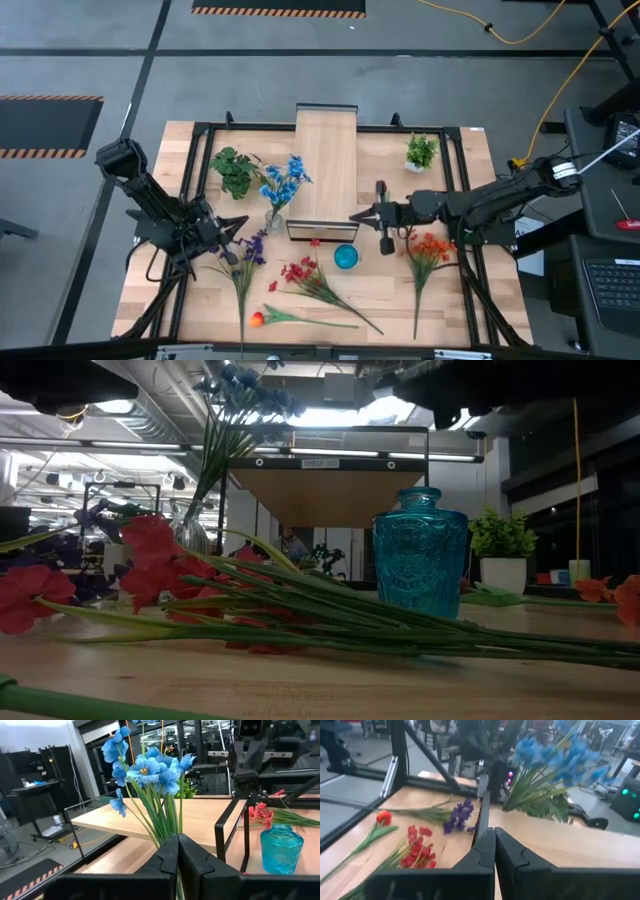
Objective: Pick and place flowers into a vace then onto a shelf
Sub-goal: Put the red flowers into the transparent vase
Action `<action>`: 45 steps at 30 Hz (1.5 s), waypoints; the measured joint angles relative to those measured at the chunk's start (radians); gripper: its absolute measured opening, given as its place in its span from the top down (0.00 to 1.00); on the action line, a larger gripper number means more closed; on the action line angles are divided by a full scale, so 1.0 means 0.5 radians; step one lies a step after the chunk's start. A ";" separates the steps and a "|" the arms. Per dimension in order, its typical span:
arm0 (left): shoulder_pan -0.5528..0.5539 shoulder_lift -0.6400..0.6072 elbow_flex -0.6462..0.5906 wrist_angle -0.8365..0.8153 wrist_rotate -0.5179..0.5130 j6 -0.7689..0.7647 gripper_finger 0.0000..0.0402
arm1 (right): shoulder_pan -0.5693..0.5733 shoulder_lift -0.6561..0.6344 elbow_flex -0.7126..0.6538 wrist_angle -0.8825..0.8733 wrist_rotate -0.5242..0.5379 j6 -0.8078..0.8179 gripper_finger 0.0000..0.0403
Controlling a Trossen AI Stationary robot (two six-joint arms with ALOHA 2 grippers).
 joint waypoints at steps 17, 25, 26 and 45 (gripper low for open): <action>0.400 0.001 0.124 -0.752 0.938 -0.533 1.00 | -0.267 -0.118 0.001 -0.005 -0.010 -0.062 0.98; 0.453 -0.001 0.221 -1.067 1.210 -0.703 1.00 | -0.301 -0.118 0.001 0.011 -0.008 -0.107 0.97; 0.471 -0.001 0.276 -1.229 1.218 -0.758 1.00 | -0.299 -0.118 0.001 0.019 -0.009 -0.096 0.97; 0.538 -0.001 0.816 -2.471 1.621 -1.431 1.00 | 0.600 0.140 0.416 -0.631 0.493 0.281 0.99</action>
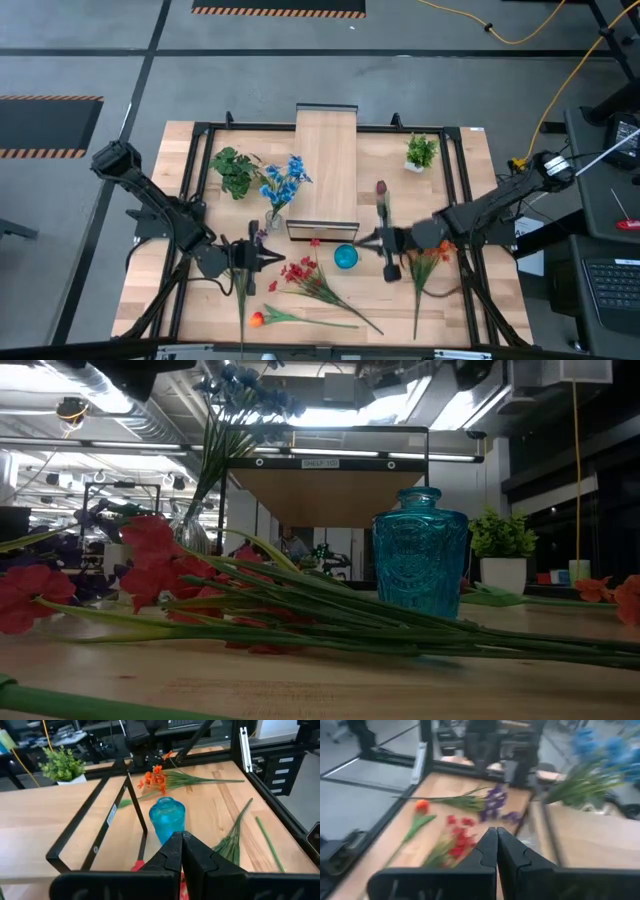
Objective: Pick and place flowers into a vace then onto a shelf
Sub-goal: Put the red flowers into the transparent vase
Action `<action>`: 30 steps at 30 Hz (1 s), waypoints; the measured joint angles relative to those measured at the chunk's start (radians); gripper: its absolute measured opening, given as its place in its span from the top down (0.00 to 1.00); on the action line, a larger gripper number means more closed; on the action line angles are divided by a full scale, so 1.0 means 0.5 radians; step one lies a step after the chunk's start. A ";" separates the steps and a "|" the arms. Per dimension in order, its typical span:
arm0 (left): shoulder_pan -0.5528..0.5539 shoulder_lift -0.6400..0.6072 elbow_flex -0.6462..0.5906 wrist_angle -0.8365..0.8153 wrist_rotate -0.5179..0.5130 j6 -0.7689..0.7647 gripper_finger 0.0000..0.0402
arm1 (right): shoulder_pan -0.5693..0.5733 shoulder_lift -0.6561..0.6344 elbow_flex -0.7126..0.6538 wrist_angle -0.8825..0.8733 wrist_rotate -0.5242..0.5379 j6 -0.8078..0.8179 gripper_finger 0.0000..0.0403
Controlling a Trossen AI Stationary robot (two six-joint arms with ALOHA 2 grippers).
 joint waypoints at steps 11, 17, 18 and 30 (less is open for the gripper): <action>0.000 0.000 0.000 -0.014 0.058 -0.018 0.99 | 0.340 0.521 0.576 -0.570 0.267 0.363 0.99; 0.000 0.000 0.000 -0.043 0.076 -0.019 0.99 | 0.405 0.772 0.857 -1.028 0.244 0.802 0.99; 0.000 0.000 0.000 -0.048 0.083 -0.019 0.99 | 0.413 0.809 0.882 -1.081 0.235 0.847 0.99; 0.000 0.000 0.000 -0.059 0.097 -0.019 0.99 | 0.460 1.129 0.923 -1.128 0.160 1.247 0.75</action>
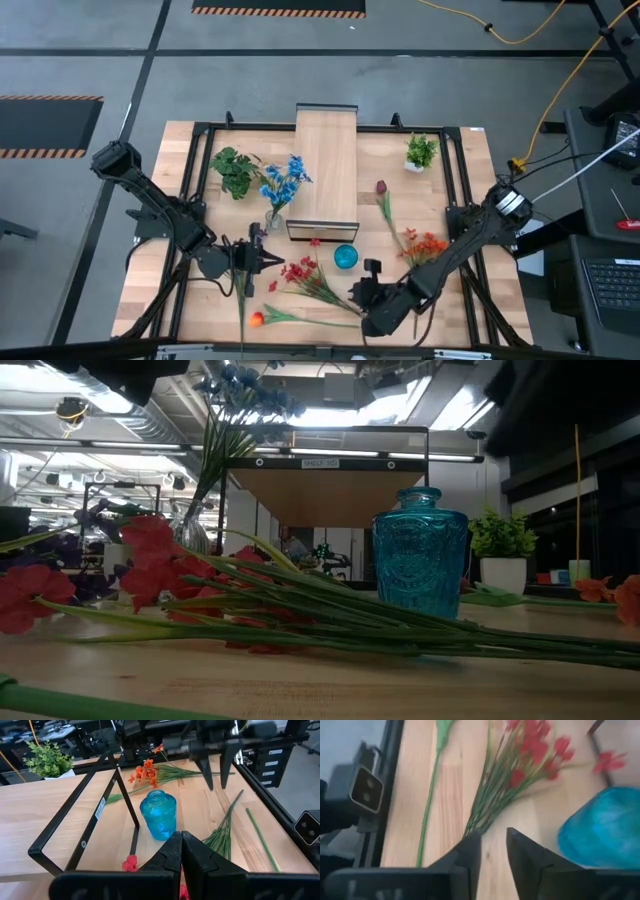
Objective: Pick and place flowers into a vace then onto a shelf
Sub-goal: Put the red flowers into the transparent vase
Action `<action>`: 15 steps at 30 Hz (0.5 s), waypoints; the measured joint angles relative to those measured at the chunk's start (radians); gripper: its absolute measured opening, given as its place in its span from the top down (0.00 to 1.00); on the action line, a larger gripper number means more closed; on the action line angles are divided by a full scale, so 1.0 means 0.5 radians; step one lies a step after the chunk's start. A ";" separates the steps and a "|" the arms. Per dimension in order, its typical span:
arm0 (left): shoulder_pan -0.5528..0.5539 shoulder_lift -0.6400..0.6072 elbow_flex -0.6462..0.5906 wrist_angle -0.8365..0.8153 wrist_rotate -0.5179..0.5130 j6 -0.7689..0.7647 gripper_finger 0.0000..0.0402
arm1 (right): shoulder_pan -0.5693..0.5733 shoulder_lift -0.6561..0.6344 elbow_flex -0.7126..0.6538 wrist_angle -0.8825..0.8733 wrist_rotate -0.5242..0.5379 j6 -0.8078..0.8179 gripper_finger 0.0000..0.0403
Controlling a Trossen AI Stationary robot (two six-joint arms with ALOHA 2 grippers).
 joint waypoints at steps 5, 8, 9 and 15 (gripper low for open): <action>0.000 0.000 0.000 -0.001 -0.001 0.000 0.99 | 0.000 0.139 0.000 -0.004 -0.042 0.107 0.64; 0.000 0.000 0.000 -0.001 -0.001 -0.016 0.99 | 0.000 0.201 0.000 -0.005 -0.125 0.180 0.59; 0.000 0.000 0.000 -0.001 -0.001 -0.022 0.99 | 0.000 0.214 0.000 -0.002 -0.158 0.218 0.58; 0.000 0.000 0.000 -0.001 -0.001 -0.022 0.99 | 0.012 0.247 0.000 0.031 -0.213 0.414 0.56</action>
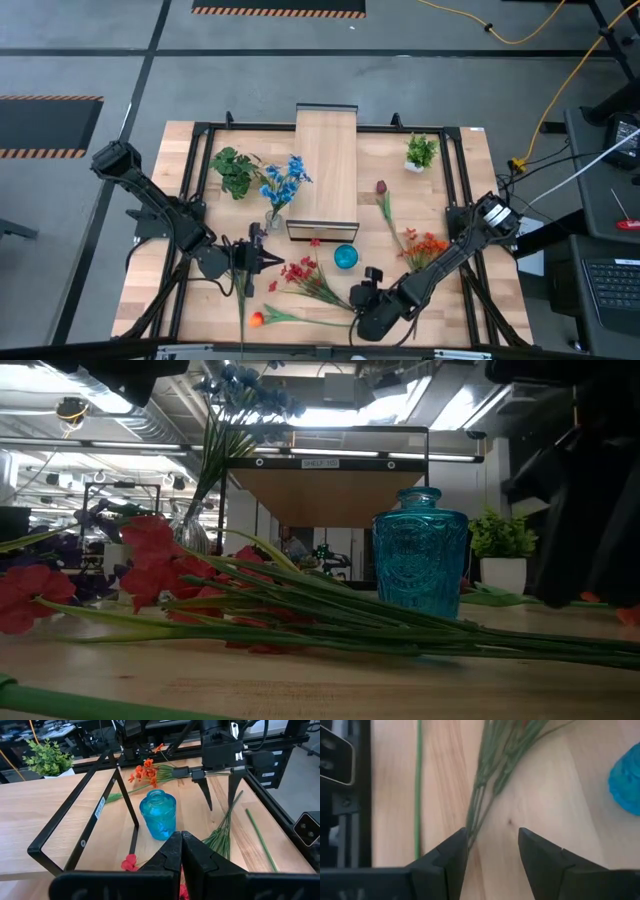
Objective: Pick and place flowers into a vace then onto a shelf
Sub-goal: Put the red flowers into the transparent vase
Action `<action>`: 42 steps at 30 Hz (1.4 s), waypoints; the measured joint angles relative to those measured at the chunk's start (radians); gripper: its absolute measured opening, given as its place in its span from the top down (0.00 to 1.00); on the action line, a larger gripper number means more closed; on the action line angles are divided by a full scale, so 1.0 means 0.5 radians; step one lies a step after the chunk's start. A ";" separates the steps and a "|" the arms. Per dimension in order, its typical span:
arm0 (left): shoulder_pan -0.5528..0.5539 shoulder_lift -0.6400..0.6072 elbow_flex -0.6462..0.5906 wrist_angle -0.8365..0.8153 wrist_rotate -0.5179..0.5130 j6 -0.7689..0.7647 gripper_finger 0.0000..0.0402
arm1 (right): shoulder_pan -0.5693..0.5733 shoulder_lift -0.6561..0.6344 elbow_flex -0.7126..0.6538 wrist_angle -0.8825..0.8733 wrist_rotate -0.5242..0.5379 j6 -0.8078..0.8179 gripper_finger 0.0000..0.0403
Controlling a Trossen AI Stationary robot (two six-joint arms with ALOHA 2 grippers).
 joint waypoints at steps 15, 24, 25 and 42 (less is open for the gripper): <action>0.000 0.000 -0.001 -0.062 -0.001 -0.015 0.99 | 0.026 0.067 -0.002 0.195 0.041 -0.017 0.56; 0.000 0.000 -0.001 -0.097 -0.001 -0.053 0.99 | 0.026 0.164 0.000 0.137 0.091 -0.006 0.56; 0.000 0.000 -0.001 -0.097 -0.001 -0.053 0.99 | 0.027 0.169 0.000 0.133 0.103 -0.004 0.56; 0.000 0.000 -0.001 -0.056 -0.014 -0.050 0.99 | -0.040 0.161 0.003 0.036 0.019 0.154 0.95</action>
